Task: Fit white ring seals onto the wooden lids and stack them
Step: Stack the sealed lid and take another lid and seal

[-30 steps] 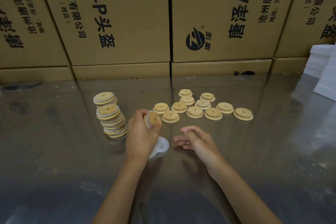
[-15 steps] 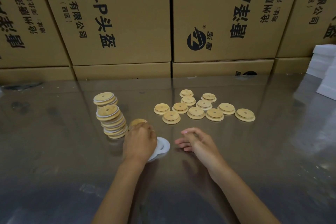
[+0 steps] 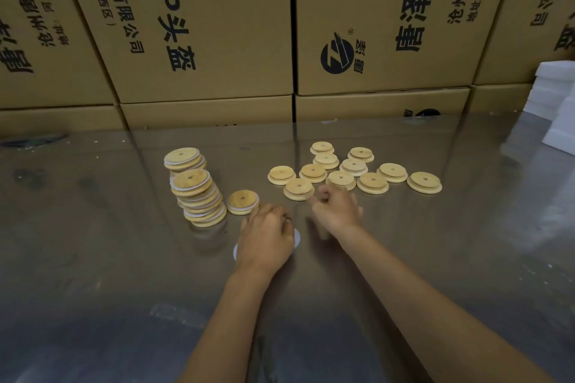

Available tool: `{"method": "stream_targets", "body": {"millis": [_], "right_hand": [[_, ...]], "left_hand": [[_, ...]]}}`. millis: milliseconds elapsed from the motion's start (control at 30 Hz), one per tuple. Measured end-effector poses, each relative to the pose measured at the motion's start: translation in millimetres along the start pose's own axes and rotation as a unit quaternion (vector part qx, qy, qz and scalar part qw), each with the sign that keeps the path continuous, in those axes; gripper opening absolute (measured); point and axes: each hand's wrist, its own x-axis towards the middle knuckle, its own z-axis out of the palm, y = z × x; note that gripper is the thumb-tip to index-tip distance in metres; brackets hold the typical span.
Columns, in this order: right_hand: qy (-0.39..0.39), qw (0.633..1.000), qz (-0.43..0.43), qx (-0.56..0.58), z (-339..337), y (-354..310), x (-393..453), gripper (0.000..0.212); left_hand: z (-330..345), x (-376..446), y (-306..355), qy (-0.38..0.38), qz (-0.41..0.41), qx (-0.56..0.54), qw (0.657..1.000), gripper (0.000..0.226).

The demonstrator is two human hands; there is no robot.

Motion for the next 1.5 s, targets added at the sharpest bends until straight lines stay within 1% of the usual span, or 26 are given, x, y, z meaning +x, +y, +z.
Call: {"method": "stream_targets", "body": {"millis": [67,133,233,333,400,467,533,567,600,667,700,767,833,900,967,1033,1167,1267,1333,1367,1433,1500], "right_hand": [[0.013,0.999,0.027,-0.026,6,-10,12,0.044],[0.028,0.997,0.041,-0.051,13,-19,18,0.055],[0.039,0.995,0.037,-0.087,22,-26,19,0.06],[0.028,0.996,0.032,-0.075,22,-26,21,0.059],[0.012,0.999,0.025,-0.046,18,-24,21,0.054],[-0.001,1.0,0.01,0.002,13,-20,18,0.044],[-0.028,0.994,0.004,0.106,7,-14,14,0.037],[-0.05,0.984,0.008,0.169,3,-11,10,0.04],[-0.073,0.973,0.01,0.219,-2,-9,6,0.045],[-0.096,0.96,0.014,0.261,-11,-3,-1,0.053],[-0.1,0.959,0.015,0.266,-16,-1,-5,0.051],[-0.11,0.955,0.014,0.277,-23,5,-15,0.038],[-0.115,0.942,0.017,0.316,-28,12,-26,0.033],[-0.097,0.922,0.023,0.375,-34,20,-36,0.034],[-0.084,0.893,0.026,0.441,-39,27,-43,0.031],[-0.079,0.871,0.031,0.484,-42,31,-49,0.031],[-0.092,0.86,0.046,0.499,-44,29,-51,0.03],[-0.116,0.857,0.054,0.5,-48,27,-50,0.031],[-0.128,0.853,0.058,0.503,-50,28,-49,0.034],[-0.135,0.852,0.059,0.503,-51,28,-49,0.034],[-0.148,0.846,0.052,0.51,-52,26,-50,0.035],[-0.161,0.836,0.044,0.522,-53,25,-49,0.035]], "left_hand": [[1,-2,1,-0.001,-0.001,-0.005,1.0,0.019],[1,-2,0,0.004,-0.001,-0.009,1.0,0.019],[1,-3,0,0.008,-0.008,-0.017,1.0,0.019],[-1,-4,0,0.012,-0.018,-0.033,0.999,0.019],[-5,-2,-3,-0.01,-0.02,-0.05,0.999,0.019],[-8,2,-8,-0.066,-0.024,-0.081,0.994,0.021],[-12,4,-12,-0.112,-0.04,-0.115,0.986,0.024],[-13,4,-14,-0.117,-0.048,-0.126,0.984,0.022],[-14,4,-14,-0.115,-0.054,-0.134,0.983,0.018],[-15,4,-14,-0.105,-0.06,-0.141,0.983,0.009],[-16,4,-13,-0.1,-0.062,-0.143,0.983,0.007],[-18,3,-13,-0.087,-0.065,-0.149,0.983,0.012],[-19,3,-13,-0.069,-0.054,-0.155,0.984,0.015],[-20,3,-12,-0.045,-0.039,-0.158,0.986,0.015],[-20,4,-12,-0.027,-0.03,-0.155,0.987,0.013],[-20,4,-12,-0.01,-0.029,-0.138,0.99,0.01],[-17,6,-13,-0.005,-0.026,-0.116,0.993,0.01],[-17,8,-13,0.001,-0.035,-0.128,0.991,0.012],[-19,8,-10,-0.002,-0.071,-0.201,0.977,0.017],[-22,8,-7,-0.011,-0.097,-0.268,0.959,0.018],[-30,7,-1,-0.045,-0.138,-0.41,0.9,0.015],[-38,4,6,-0.093,-0.153,-0.518,0.836,0.01]]}}
